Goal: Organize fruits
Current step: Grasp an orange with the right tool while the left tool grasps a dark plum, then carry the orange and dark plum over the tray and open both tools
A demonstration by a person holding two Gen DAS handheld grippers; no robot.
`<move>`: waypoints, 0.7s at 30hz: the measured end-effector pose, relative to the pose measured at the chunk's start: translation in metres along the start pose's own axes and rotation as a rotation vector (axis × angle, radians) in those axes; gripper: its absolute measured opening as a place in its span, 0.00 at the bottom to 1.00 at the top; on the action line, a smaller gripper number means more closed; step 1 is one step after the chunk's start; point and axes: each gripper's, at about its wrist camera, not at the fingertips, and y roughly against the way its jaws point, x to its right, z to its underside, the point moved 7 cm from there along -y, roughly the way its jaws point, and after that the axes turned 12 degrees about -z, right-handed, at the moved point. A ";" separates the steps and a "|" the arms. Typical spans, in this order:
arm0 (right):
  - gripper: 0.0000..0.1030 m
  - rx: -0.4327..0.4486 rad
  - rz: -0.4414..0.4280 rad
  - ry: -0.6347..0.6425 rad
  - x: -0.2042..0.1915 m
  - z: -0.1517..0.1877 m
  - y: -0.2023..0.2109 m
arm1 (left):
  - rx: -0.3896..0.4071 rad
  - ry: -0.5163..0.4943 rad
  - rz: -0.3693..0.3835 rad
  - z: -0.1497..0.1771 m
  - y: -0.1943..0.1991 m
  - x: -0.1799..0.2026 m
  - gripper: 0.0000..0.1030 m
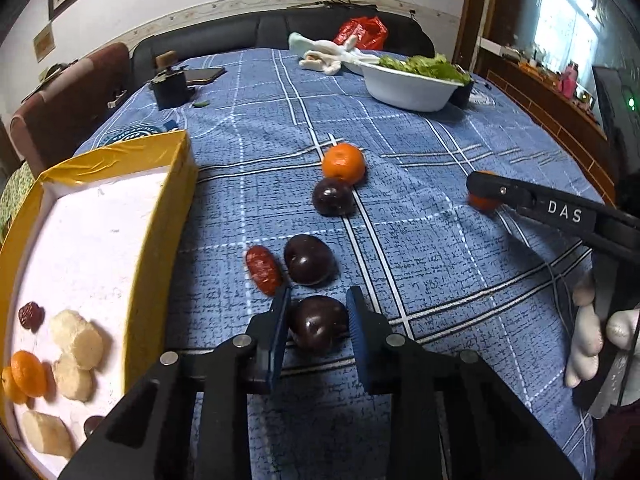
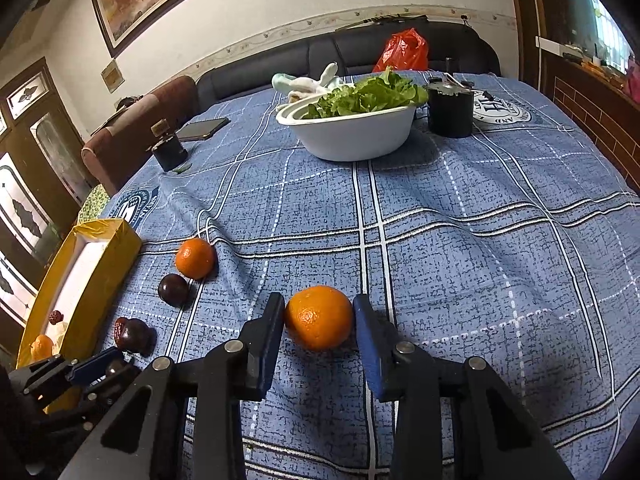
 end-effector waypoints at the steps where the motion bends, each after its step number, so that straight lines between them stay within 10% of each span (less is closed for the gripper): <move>1: 0.37 0.003 -0.003 0.000 0.000 0.000 0.001 | 0.002 0.006 0.003 0.001 0.002 -0.001 0.27; 21: 0.37 0.053 -0.059 0.051 -0.025 0.003 0.014 | 0.145 0.190 -0.073 -0.010 0.076 -0.079 0.27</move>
